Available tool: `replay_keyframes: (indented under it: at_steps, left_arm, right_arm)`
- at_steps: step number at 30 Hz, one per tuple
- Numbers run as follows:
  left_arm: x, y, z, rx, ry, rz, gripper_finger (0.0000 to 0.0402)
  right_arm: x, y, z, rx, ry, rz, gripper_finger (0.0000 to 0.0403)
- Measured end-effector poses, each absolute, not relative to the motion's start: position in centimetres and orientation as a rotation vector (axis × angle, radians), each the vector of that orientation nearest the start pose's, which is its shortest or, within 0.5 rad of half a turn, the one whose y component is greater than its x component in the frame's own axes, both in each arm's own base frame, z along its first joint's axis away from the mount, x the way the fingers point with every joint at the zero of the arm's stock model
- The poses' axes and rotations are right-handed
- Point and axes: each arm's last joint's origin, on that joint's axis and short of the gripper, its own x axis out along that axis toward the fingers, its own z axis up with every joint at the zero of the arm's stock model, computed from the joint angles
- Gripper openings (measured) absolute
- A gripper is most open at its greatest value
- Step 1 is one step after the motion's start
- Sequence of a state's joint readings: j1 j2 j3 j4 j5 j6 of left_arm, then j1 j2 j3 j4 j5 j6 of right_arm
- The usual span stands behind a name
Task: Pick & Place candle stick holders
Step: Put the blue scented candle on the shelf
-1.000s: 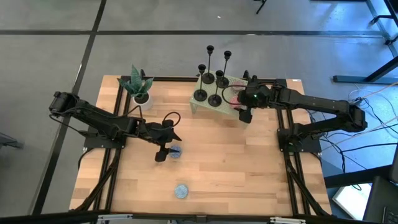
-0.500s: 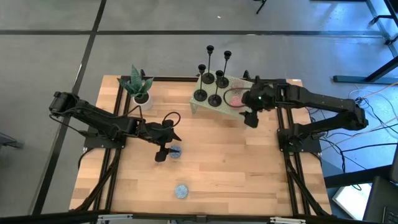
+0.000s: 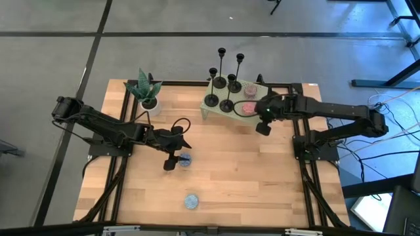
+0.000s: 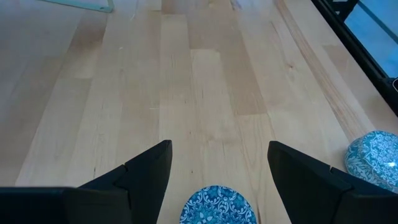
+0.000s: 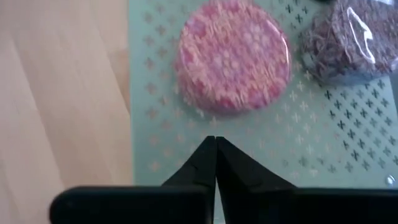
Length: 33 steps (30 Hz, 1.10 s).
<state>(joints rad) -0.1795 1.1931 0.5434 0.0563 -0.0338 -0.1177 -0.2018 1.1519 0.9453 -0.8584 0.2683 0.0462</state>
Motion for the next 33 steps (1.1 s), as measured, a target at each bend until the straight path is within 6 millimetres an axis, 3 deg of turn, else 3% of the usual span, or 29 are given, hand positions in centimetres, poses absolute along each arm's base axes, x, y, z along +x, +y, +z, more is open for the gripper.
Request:
replay_keyframes:
  at_steps: [8,33]
  left_arm:
    - [23.1,-4.1,19.4,-0.051,0.598,-0.106,0.0263]
    - [23.1,-4.1,19.4,-0.051,0.598,-0.107,0.0263]
  right_arm:
    - [21.3,-5.9,27.4,-0.006,0.957,-0.463,0.0005]
    - [21.4,-6.0,27.7,0.008,0.932,-0.470,0.0004]
